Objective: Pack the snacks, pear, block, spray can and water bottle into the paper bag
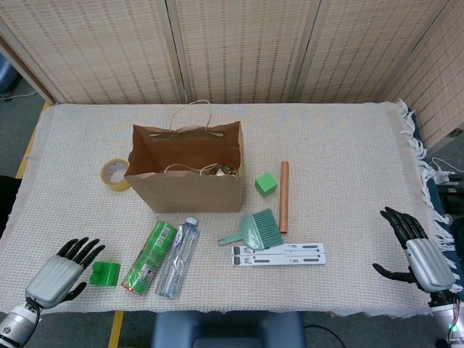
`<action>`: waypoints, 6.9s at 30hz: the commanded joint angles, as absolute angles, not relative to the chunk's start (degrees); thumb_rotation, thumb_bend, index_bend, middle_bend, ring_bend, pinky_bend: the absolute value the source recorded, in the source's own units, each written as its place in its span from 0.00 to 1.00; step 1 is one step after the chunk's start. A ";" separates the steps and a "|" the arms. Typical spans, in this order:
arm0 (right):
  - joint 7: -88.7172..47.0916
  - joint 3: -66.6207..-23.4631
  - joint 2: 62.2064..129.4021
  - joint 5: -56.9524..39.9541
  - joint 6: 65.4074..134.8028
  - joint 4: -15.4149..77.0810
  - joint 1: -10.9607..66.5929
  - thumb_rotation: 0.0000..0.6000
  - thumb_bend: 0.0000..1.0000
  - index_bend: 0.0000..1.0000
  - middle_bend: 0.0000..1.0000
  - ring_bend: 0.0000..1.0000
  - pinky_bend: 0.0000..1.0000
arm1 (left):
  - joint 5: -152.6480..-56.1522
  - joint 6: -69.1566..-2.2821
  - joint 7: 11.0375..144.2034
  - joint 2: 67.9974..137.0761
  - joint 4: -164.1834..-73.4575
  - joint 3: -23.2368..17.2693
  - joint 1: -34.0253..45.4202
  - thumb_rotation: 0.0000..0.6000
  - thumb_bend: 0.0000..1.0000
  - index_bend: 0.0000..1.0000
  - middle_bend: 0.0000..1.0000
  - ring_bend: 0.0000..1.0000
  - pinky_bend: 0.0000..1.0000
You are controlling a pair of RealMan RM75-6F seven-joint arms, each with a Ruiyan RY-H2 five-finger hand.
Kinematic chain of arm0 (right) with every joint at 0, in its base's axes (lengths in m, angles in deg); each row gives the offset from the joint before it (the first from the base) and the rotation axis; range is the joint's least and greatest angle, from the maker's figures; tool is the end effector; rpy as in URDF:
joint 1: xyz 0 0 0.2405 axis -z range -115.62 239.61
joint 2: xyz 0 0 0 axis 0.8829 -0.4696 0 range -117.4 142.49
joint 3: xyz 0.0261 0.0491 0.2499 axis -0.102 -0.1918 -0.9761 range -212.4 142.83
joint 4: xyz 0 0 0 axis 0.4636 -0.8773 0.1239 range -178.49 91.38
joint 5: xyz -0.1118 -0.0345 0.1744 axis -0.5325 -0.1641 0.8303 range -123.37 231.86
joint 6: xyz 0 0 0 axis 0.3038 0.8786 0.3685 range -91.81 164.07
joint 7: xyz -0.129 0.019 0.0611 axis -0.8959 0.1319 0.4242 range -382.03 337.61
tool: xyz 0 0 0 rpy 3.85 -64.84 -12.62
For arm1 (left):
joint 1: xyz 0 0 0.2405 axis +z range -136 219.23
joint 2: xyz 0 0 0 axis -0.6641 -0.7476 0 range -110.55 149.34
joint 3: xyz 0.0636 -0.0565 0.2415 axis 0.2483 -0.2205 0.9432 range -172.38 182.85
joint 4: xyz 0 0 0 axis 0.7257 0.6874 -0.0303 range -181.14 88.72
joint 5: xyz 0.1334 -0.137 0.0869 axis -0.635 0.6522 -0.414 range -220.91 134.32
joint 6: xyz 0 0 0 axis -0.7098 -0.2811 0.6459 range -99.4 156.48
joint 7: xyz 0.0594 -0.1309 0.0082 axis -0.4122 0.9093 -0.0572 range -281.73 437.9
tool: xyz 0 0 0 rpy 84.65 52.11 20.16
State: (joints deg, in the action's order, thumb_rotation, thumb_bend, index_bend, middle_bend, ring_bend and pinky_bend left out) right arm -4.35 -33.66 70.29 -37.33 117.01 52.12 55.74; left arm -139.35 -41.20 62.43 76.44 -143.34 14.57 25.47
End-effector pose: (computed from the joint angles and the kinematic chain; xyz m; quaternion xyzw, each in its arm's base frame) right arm -0.3018 -0.1715 0.1649 0.5947 -0.4811 0.4303 0.4793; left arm -0.2871 0.1778 0.1242 -0.8107 -0.2863 -0.2264 0.4578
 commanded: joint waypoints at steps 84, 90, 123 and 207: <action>-4.40 -33.55 69.41 -36.12 115.24 53.07 55.41 1.00 0.06 0.00 0.00 0.00 0.02 | -93.56 -39.36 49.38 91.27 -152.74 -22.34 -3.48 1.00 0.68 0.65 0.64 0.62 0.76; -3.91 -33.51 68.89 -35.86 114.69 53.52 55.25 1.00 0.06 0.00 0.00 0.00 0.02 | -92.78 -39.01 46.41 95.43 -150.89 -21.57 -8.42 1.00 0.65 0.60 0.61 0.57 0.74; -4.53 -33.55 68.63 -35.62 114.64 53.80 55.39 1.00 0.06 0.00 0.00 0.00 0.02 | -100.67 -43.24 51.09 85.74 -156.05 -13.72 -3.39 1.00 0.40 0.02 0.00 0.00 0.17; -4.21 -33.39 68.05 -34.75 112.43 55.06 54.74 1.00 0.06 0.00 0.00 0.00 0.02 | -174.58 -28.40 53.37 92.08 -115.09 21.46 -6.42 1.00 0.40 0.08 0.00 0.00 0.19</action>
State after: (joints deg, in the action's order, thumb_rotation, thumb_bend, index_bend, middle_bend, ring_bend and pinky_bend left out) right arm -4.20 -33.39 68.05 -34.75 112.43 55.06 54.74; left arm -174.84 -28.59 53.10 91.85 -115.29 21.38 -6.30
